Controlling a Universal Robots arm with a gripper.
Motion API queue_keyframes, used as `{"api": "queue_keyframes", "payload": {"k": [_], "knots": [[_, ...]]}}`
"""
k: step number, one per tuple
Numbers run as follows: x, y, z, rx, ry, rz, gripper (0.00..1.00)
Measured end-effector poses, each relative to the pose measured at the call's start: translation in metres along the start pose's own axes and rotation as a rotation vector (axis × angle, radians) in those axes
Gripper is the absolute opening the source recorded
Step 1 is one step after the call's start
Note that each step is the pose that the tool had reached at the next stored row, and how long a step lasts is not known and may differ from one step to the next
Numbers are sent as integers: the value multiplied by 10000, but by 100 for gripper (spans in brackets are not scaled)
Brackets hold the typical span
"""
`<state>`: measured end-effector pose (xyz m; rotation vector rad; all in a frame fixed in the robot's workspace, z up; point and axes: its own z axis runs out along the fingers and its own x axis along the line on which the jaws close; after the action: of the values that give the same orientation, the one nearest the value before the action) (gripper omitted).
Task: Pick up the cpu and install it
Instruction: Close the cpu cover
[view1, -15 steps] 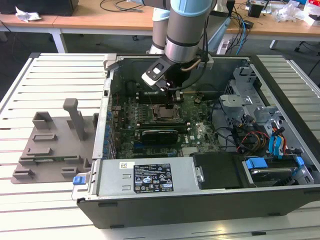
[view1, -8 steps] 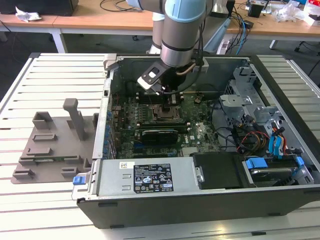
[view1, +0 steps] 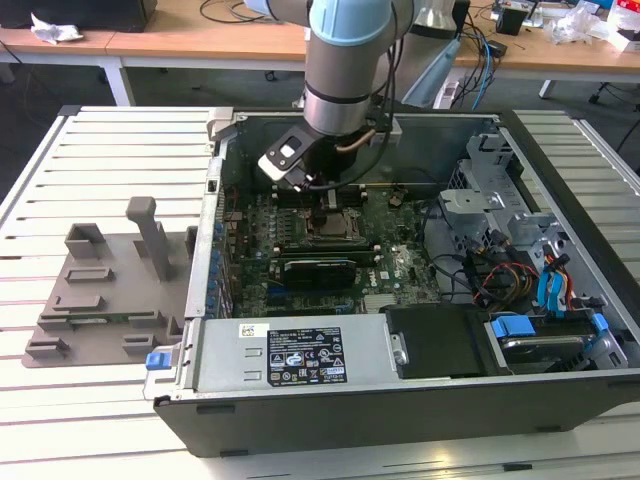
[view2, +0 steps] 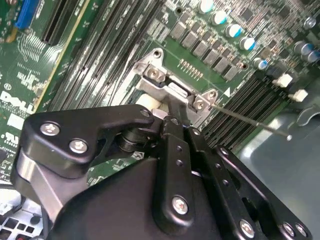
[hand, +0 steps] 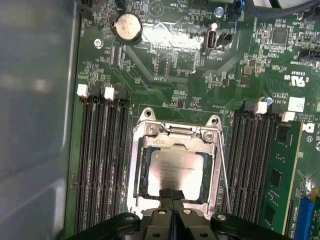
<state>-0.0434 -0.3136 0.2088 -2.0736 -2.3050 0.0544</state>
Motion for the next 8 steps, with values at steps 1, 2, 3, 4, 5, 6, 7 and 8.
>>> {"api": "queue_keyframes", "payload": {"k": [1,2,3,4,5,6,7,8], "knots": [[1,-4,13,-1,1,-2,11],[1,-4,25,-1,1,-1,11],[1,-4,36,1,-2,0,11],[0,-4,38,4,-4,1,11],[-1,12,39,3,-1,3,11],[-7,62,38,0,-3,2,11],[-10,96,37,0,-2,0,11],[-11,109,36,0,-1,0,11]]}}
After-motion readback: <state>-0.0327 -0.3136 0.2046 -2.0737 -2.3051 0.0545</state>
